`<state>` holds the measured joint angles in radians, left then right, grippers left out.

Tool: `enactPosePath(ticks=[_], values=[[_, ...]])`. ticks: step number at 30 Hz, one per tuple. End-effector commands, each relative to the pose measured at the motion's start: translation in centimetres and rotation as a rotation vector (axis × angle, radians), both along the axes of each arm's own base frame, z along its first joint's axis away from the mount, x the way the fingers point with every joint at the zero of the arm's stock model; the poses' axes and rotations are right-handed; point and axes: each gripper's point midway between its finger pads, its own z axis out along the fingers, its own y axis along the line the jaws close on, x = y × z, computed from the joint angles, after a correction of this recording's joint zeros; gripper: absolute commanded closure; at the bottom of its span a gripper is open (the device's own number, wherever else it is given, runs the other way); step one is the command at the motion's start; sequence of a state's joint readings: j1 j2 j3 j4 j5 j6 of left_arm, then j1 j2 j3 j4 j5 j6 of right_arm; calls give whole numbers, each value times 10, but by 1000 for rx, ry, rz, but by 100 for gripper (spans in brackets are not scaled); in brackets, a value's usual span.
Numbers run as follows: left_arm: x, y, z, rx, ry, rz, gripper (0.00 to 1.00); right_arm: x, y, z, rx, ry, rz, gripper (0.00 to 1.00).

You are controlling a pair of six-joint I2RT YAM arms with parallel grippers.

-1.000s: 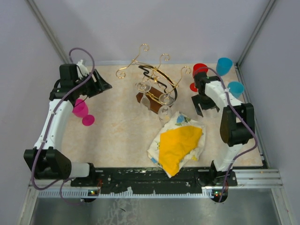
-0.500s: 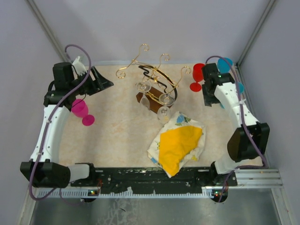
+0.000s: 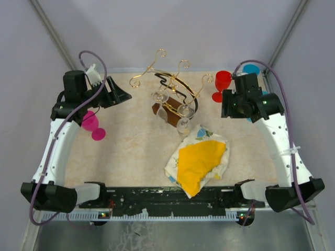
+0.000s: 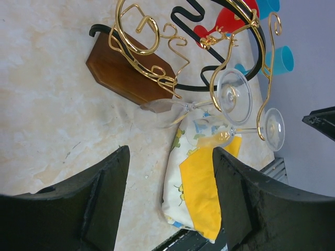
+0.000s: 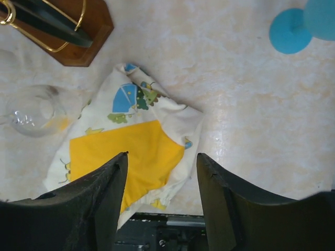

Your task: Take the wine glass off the wine glass rack

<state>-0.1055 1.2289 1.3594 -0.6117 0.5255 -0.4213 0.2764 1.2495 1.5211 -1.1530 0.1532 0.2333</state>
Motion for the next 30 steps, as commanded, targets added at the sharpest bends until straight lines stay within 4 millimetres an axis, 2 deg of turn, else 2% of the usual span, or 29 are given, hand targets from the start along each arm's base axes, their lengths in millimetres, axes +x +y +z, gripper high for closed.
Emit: enactPosePath(ticks=[1,3,5,8,14,18,21,25,27,30], values=[[-4,-1,14,14,-38,-10,30,-11,21,21,119,-32,50,42],[-4,-1,15,17,-40,-10,29,-19,22,10,126,13,55,40],[-3,0,15,22,-39,-3,29,-29,19,-11,112,78,47,36],[-2,1,16,29,-42,3,29,-47,14,-44,95,168,23,35],[-1,2,16,40,-38,2,29,-76,25,-79,196,233,20,34],[-3,0,14,31,-36,-7,29,-88,36,-99,273,254,35,34],[-3,-2,15,20,-32,-11,29,-93,67,-95,444,247,108,34],[-2,-3,14,14,-28,-7,29,-113,108,-101,599,295,209,32],[-1,-2,13,16,-26,-4,29,-124,119,-109,635,329,231,29],[-1,-1,12,19,-23,4,29,-140,128,-127,666,385,244,17]])
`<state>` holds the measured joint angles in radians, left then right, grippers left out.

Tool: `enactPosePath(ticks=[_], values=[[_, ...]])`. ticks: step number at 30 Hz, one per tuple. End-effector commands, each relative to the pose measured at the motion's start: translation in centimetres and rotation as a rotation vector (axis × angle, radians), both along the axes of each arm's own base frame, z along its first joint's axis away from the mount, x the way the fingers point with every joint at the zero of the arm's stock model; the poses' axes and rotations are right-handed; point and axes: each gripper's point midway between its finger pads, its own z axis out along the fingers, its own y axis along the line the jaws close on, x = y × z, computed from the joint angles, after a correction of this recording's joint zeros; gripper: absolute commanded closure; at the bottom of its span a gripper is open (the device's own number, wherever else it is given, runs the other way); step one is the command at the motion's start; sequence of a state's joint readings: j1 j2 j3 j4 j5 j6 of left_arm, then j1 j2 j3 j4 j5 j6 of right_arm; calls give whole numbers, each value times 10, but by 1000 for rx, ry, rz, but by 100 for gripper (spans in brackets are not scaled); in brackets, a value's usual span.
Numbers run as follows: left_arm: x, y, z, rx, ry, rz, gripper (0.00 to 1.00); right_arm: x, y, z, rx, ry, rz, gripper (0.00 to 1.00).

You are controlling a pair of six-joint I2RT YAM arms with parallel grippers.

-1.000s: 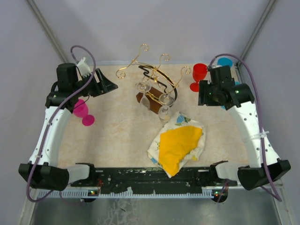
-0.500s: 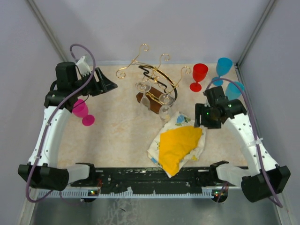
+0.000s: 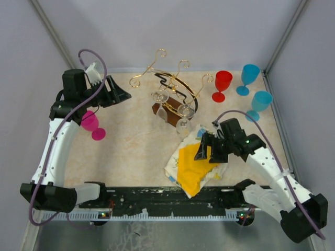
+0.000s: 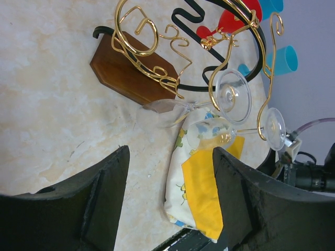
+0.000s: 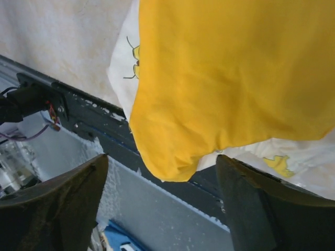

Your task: Take the wine glass off the wine glass rack

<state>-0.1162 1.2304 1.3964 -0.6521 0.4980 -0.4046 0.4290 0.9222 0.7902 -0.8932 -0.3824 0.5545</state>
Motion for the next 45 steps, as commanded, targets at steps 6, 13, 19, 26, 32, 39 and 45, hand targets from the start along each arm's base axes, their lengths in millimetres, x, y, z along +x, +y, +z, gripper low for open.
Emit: enactPosePath(ticks=[6,13,19,26,32,39,45], values=[[2,-2,6,-11,-15,1,29,-18,19,-39,85,98,-2,1],[1,-2,8,-15,-16,5,29,-5,34,-57,136,114,11,1],[0,2,7,6,-18,21,29,5,3,-73,-67,124,-72,1],[-1,1,12,-3,-28,15,28,13,-65,-92,-260,192,-351,1],[-1,2,10,10,-26,14,28,50,-94,-13,-340,-59,-482,1],[2,-2,8,-26,-17,16,28,31,4,28,101,-9,-172,1],[3,1,11,-5,-18,26,28,2,50,-10,267,145,-74,1]])
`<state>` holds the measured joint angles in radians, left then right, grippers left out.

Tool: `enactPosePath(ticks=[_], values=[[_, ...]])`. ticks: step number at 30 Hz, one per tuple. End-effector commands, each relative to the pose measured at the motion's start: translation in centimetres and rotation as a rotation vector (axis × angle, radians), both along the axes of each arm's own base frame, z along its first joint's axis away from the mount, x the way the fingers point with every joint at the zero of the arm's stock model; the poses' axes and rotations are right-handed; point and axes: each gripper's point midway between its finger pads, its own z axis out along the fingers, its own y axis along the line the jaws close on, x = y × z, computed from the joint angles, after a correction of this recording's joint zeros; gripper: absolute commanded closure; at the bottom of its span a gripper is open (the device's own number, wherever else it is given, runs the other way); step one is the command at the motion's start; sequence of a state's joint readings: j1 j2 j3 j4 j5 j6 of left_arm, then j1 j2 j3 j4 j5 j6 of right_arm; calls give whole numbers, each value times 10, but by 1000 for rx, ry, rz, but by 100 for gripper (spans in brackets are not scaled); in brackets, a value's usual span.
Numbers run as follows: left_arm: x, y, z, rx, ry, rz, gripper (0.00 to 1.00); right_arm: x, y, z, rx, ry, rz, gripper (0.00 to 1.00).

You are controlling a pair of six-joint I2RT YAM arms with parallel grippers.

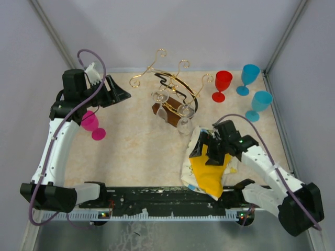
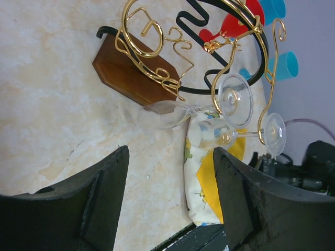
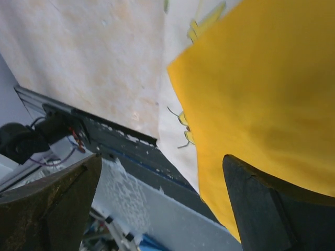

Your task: Take the wine glass off the wine glass rack

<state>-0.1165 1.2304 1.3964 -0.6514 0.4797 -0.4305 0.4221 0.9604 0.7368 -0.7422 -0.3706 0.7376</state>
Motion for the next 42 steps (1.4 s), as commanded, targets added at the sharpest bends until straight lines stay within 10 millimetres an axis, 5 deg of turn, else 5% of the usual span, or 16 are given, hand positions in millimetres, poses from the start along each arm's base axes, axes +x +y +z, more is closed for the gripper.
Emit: enactPosePath(ticks=[1,9,14,31,35,42], values=[[1,0,12,9,-30,2,28,-23,39,-6,213,95,83,1],[0,-2,19,-2,-40,-12,28,-26,-19,-63,-120,212,-115,1],[-2,0,22,10,-49,-8,28,-12,-59,-67,-202,237,-295,1],[-11,2,29,18,-64,-5,28,68,-86,-88,-314,161,-407,1],[-14,0,28,11,-57,-21,27,93,-108,-68,-372,88,-474,1],[-25,-15,11,-32,-11,-75,27,132,-102,23,-280,-166,-471,1]])
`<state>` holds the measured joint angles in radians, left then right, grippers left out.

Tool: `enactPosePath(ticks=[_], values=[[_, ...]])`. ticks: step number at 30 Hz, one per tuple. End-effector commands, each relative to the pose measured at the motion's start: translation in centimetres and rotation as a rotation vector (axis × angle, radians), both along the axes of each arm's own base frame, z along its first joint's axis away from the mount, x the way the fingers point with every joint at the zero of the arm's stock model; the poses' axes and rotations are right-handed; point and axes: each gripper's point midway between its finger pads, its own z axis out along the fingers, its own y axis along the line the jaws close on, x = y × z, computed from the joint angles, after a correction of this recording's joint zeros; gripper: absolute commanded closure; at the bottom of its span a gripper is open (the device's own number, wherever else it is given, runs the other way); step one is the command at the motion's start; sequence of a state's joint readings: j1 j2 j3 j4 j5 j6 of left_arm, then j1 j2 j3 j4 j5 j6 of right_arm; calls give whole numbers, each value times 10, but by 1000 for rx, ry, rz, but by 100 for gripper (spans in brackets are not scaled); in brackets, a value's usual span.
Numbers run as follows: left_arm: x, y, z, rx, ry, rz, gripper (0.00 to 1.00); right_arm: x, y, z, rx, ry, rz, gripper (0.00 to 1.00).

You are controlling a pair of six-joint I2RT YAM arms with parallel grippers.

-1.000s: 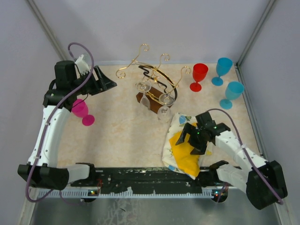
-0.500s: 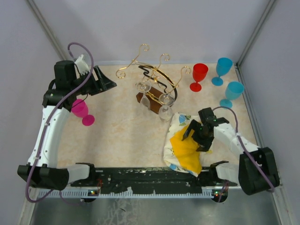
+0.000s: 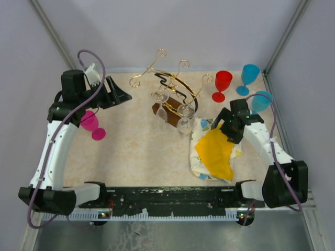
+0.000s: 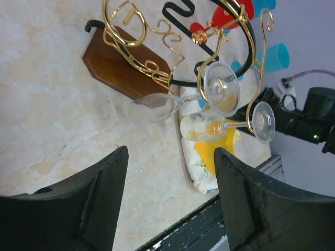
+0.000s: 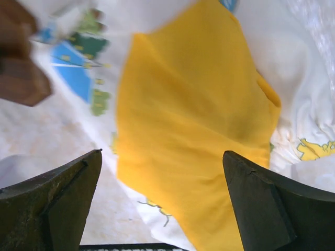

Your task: Take the wine glass off the wine glass rack

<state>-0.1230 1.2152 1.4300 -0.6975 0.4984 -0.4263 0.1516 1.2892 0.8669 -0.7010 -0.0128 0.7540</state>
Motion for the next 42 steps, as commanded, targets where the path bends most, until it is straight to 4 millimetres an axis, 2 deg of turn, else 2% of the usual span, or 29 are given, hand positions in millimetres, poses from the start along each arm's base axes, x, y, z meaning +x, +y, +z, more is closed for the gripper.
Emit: enactPosePath(ticks=[1,4,7,10,17,27,38,42], values=[[-14,-15,-2,-31,-1,-55,27,35,2,82,15,-266,39,1],[-16,-29,-3,-56,4,-95,27,34,10,109,53,-321,77,1],[-15,-49,-7,-66,18,-129,27,27,16,125,88,-361,104,1],[-11,-64,-11,-89,30,-152,28,19,19,132,111,-384,119,1],[5,-83,-14,-120,40,-165,44,8,22,142,135,-431,135,1],[24,-97,-19,-131,49,-170,44,-3,27,150,169,-448,154,1],[36,-114,-15,-171,59,-184,45,-10,31,131,195,-418,166,1],[38,-118,-12,-179,60,-192,49,-9,31,129,193,-419,170,1]])
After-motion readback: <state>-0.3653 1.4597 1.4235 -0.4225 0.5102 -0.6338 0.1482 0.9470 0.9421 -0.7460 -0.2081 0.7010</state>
